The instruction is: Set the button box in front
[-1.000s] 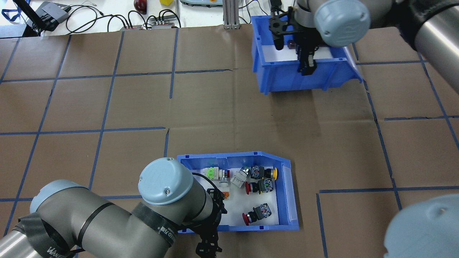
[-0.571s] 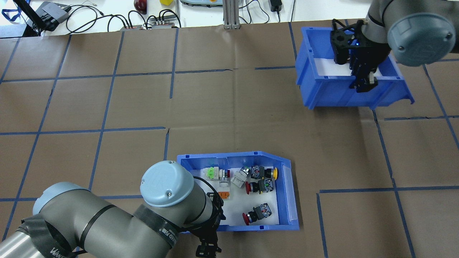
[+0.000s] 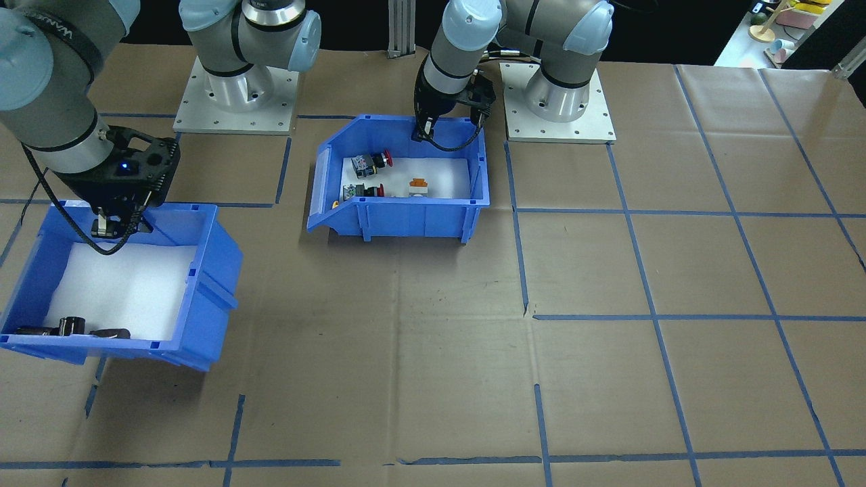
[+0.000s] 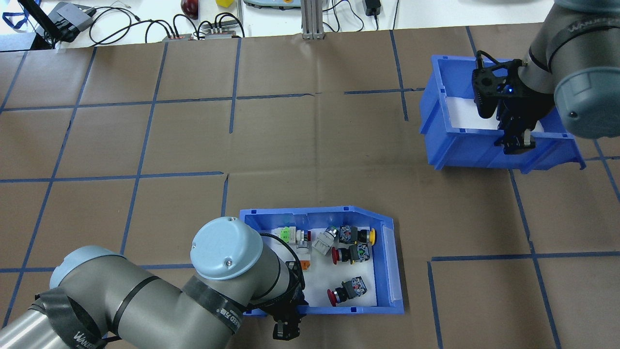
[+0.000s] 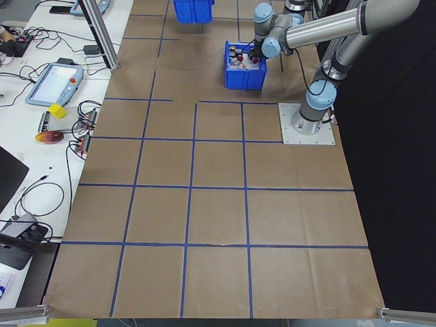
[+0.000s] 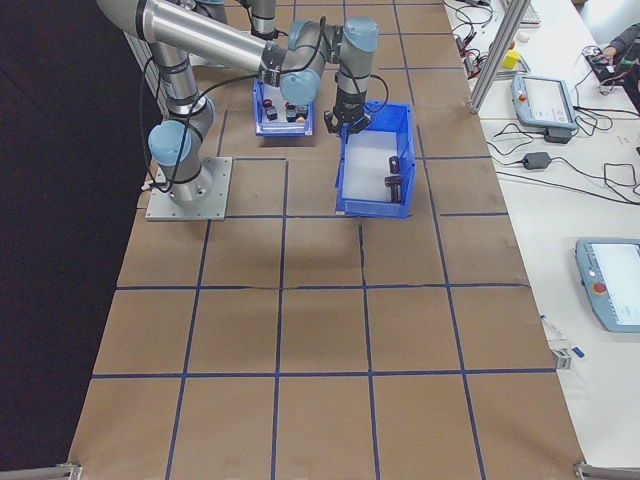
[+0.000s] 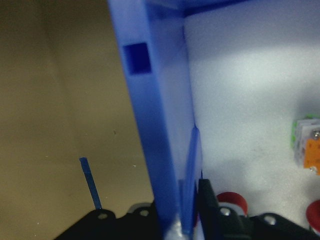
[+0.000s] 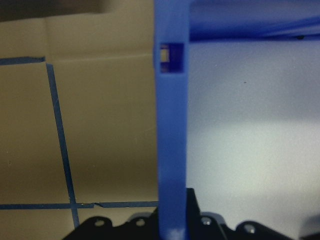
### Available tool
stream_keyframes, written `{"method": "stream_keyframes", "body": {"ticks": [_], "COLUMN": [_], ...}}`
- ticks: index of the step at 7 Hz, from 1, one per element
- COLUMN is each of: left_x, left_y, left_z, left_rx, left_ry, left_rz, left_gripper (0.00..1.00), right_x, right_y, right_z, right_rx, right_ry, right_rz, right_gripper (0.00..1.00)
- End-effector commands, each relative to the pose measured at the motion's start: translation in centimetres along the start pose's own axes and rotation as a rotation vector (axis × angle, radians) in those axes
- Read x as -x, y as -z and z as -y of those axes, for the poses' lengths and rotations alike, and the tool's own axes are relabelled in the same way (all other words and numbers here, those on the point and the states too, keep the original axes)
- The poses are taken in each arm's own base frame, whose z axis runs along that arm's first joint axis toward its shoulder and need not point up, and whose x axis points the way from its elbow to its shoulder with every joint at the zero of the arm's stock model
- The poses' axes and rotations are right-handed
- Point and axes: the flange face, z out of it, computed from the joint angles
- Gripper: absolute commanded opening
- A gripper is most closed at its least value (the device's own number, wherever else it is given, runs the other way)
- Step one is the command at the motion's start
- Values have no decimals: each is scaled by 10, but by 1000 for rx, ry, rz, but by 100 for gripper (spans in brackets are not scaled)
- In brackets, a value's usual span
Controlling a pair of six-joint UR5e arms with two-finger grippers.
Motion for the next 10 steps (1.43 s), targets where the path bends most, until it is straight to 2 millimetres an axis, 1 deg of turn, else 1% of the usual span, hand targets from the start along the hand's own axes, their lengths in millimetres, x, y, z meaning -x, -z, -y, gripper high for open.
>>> {"method": "stream_keyframes", "body": {"ticks": [1, 2, 3, 4, 5, 6, 8, 9, 10], "left_x": [-17, -48, -71, -104, -142, -191, -285, -320, -340], "left_y": [37, 71, 104, 126, 128, 135, 158, 152, 139], "left_z": [0, 14, 36, 63, 77, 77, 62, 62, 60], "left_rx": [19, 13, -5, 5, 12, 16, 135, 140, 191], "left_ry": [2, 61, 22, 49, 72, 64, 41, 40, 47], "left_rz": [-87, -106, -118, -143, -142, -178, -218, -219, -208], "left_gripper": [0, 0, 0, 0, 0, 0, 0, 0, 0], "right_x": [15, 17, 19, 19, 19, 19, 20, 20, 20], "right_y": [-15, -23, -27, -27, -27, -27, -27, -27, -27], "right_z": [-9, -8, -7, -7, -7, -6, -6, -5, -5], "right_rx": [56, 59, 57, 57, 57, 57, 56, 54, 54], "right_ry": [63, 67, 69, 69, 68, 68, 69, 68, 62], "right_rz": [-29, -40, -32, -32, -32, -33, -33, -32, -34], "right_gripper": [7, 7, 7, 7, 8, 8, 8, 8, 8]}}
